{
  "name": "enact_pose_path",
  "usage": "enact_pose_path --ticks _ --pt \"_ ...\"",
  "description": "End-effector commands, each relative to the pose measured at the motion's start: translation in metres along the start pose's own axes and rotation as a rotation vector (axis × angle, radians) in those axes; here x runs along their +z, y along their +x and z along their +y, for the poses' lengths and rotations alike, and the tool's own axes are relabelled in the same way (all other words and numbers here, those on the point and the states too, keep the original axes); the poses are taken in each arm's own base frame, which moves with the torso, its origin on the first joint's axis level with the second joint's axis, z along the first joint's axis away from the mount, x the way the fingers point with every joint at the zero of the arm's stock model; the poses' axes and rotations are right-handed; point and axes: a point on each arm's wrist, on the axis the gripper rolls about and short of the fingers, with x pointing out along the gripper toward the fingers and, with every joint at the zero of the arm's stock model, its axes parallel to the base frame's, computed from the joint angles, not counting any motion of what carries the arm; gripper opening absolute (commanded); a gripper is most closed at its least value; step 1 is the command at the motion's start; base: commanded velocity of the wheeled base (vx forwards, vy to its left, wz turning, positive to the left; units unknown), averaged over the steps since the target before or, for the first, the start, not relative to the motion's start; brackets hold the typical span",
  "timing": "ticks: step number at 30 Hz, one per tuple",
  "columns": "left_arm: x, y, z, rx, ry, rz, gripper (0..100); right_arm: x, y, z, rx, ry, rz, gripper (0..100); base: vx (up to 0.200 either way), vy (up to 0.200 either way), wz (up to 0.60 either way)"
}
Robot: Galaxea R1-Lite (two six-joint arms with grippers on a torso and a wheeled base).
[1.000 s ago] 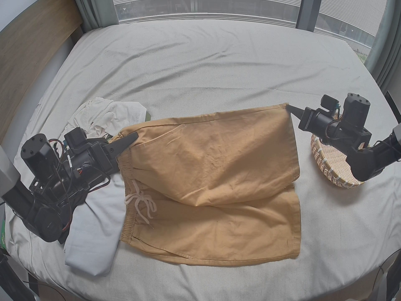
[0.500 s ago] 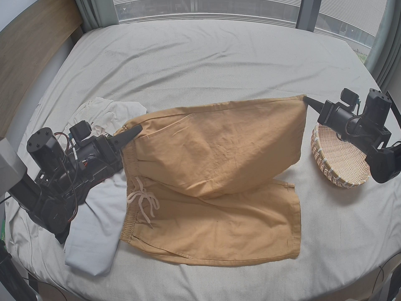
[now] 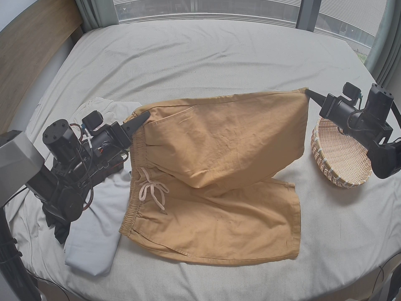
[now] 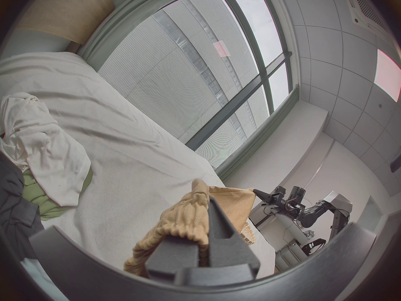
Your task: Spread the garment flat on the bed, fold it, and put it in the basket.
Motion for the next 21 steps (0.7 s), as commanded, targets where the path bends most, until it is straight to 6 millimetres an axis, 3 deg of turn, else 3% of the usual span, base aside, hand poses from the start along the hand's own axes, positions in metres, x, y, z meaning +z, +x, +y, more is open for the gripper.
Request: enact_pose_path --ticks 1,9,21 --pt "-0.008 0.008 0.012 0.013 -0.005 0.001 0 -0.007 0.01 -0.007 -0.007 0.005 0.012 0 0.0 0.0 0.0" --pt "-0.004 0.025 0.026 0.042 0.016 -0.076 0 -0.016 0.029 -0.019 -0.013 0.012 0.021 0 0.0 0.0 0.0" --pt "-0.01 0.032 0.038 0.051 0.011 -0.081 0 -0.021 0.04 -0.035 -0.033 0.026 0.011 0 0.0 0.0 0.0"
